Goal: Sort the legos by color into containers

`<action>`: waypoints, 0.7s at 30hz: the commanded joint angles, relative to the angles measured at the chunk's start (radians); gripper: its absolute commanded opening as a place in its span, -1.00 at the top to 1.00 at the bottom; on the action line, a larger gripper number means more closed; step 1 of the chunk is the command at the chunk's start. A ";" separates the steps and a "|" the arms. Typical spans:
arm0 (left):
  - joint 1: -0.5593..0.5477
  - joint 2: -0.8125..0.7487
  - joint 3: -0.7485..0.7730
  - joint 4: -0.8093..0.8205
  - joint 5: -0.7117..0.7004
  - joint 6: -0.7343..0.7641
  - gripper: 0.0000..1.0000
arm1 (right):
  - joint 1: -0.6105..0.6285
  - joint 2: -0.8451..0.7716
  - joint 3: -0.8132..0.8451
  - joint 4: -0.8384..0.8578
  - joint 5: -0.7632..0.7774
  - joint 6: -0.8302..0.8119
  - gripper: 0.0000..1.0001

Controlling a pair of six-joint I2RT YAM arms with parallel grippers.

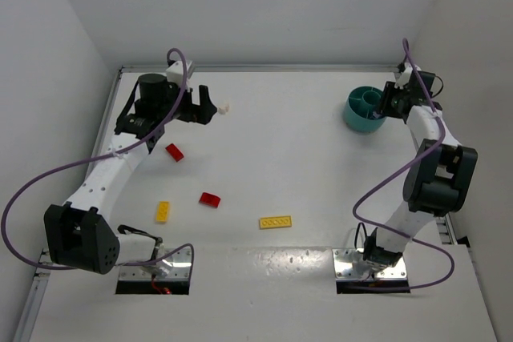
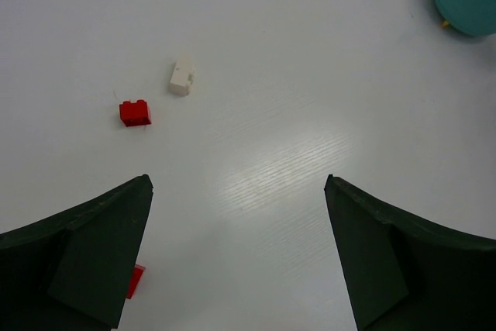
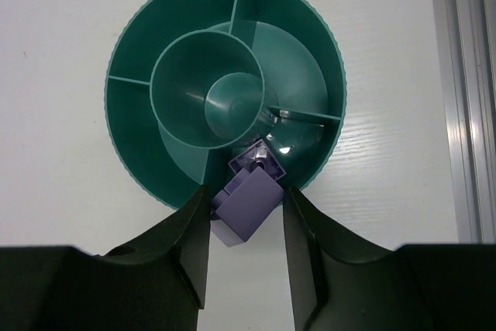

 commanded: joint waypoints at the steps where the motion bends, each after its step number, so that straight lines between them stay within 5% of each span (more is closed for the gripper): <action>1: 0.010 -0.036 -0.007 0.046 -0.015 -0.022 -1.00 | -0.006 0.009 -0.001 0.066 -0.004 0.038 0.94; 5: 0.010 -0.036 -0.016 0.046 -0.015 -0.022 -1.00 | -0.006 0.018 -0.001 0.077 -0.015 0.049 0.67; 10: 0.010 -0.046 -0.016 0.046 -0.027 -0.013 -1.00 | -0.006 0.009 -0.001 0.075 -0.024 0.058 -0.09; 17: 0.010 -0.056 -0.037 0.046 0.058 0.046 -1.00 | -0.006 -0.053 0.022 0.031 -0.067 0.068 -0.17; 21: -0.027 -0.095 -0.056 -0.090 0.252 0.257 -1.00 | 0.018 -0.139 0.063 -0.120 -0.292 -0.041 -0.17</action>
